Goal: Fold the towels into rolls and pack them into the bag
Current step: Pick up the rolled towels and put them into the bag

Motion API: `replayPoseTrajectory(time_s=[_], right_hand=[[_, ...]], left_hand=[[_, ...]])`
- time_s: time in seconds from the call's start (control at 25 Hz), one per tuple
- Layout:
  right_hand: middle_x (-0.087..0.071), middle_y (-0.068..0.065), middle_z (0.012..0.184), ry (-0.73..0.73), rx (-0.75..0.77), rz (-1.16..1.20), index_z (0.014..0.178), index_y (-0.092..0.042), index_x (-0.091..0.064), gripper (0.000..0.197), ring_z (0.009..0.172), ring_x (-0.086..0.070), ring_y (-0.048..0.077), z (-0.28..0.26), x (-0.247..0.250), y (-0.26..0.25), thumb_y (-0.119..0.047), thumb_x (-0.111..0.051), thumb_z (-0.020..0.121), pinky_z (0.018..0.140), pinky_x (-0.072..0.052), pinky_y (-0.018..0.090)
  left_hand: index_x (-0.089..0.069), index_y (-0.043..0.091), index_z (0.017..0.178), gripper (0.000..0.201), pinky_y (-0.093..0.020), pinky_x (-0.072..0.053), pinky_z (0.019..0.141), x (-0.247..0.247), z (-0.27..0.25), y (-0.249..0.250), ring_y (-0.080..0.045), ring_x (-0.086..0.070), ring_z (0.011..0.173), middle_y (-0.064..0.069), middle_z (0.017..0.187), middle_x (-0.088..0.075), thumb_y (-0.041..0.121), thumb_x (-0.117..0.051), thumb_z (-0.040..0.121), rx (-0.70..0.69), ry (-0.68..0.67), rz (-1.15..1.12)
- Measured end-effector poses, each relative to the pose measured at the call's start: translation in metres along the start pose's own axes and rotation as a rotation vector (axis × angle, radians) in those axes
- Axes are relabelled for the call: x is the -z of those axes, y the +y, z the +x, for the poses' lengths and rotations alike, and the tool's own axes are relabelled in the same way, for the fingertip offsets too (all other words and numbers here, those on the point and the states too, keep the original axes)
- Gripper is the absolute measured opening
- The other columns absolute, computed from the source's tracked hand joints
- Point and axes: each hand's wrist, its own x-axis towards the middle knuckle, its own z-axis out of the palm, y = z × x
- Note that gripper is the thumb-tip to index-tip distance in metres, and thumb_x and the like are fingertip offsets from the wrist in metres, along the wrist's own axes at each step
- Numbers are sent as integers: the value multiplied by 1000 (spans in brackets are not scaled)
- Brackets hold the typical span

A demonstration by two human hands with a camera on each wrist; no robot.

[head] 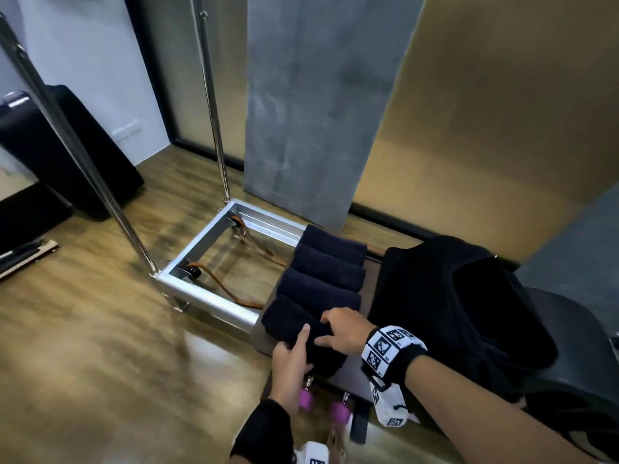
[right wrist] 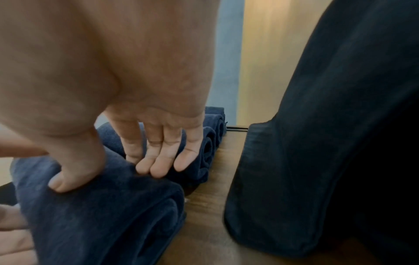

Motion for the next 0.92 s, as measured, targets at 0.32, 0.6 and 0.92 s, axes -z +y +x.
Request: replayPoseTrajectory(time_s=[0.32,0.6,0.92], right_hand=[[-68,8,103,109,170,479,101,-15,-63,15,97,-64,25,-35,13,0,-23,-74,96,92,-53,44],[-59,-4,147,135,11,1108,148,-31,-53,60,140,-52,11,-92,88,24,-46,-74,94,106,-45,21],[-56,-18,149,435,132,994,159,-36,-30,78,139,-53,4,-198,132,89,-29,-77,97,107,-49,22]], left_hand=[[-70,11,128,80,-50,-63,93,-1,-9,25,-28,-79,99,-11,109,-81,48,-98,63,-20,-68,-177],[-72,19,131,72,-55,-57,103,-67,-47,96,-37,-74,114,-16,123,-76,48,-95,69,-88,-399,-247],[-71,41,126,55,-47,-64,91,-206,-94,112,-25,-77,110,-3,120,-78,58,-91,76,-256,-792,94]])
